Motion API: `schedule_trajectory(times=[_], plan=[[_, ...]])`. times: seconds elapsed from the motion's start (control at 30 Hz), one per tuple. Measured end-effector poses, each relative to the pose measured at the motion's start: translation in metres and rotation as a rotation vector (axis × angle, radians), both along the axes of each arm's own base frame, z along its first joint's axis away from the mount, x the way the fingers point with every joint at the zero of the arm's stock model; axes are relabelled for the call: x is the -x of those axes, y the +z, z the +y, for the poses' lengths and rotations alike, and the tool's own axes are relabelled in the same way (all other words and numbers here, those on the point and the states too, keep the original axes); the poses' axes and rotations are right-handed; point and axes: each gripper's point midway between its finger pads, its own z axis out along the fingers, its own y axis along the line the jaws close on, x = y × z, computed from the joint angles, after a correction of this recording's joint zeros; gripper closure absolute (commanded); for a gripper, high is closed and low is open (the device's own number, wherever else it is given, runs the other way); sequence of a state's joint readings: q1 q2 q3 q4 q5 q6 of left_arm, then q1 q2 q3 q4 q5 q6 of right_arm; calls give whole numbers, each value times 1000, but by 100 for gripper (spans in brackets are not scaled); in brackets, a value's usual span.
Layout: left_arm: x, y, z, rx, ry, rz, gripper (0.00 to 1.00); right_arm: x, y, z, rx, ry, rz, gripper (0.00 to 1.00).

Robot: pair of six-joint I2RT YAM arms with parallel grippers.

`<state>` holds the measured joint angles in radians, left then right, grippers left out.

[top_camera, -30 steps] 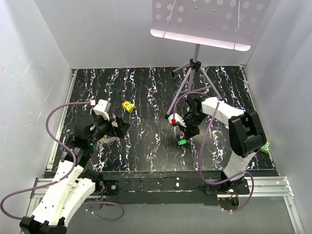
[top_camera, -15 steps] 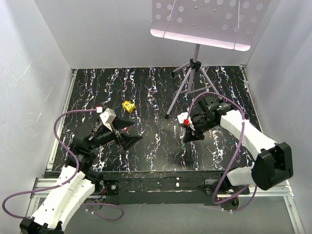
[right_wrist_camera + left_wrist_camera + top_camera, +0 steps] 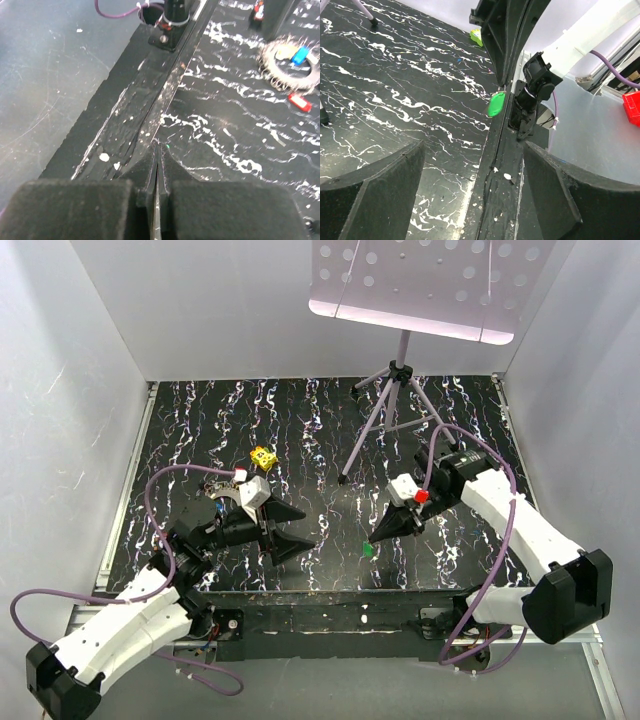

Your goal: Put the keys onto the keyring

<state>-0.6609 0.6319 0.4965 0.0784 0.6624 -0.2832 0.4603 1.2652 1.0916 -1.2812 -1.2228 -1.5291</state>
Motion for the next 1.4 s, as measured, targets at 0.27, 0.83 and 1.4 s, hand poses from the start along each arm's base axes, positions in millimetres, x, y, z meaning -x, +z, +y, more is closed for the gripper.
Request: schedule_trajectory(times=[0.27, 0.83, 1.4], plan=[[7, -10, -11, -33, -28, 12, 27, 2, 24, 10, -142, 50, -88, 99], [1, -18, -9, -81, 12, 18, 28, 17, 27, 6, -79, 65, -69, 99], [-12, -24, 37, -286, 196, -114, 6, -52, -119, -127, 812, -707, 236, 99]])
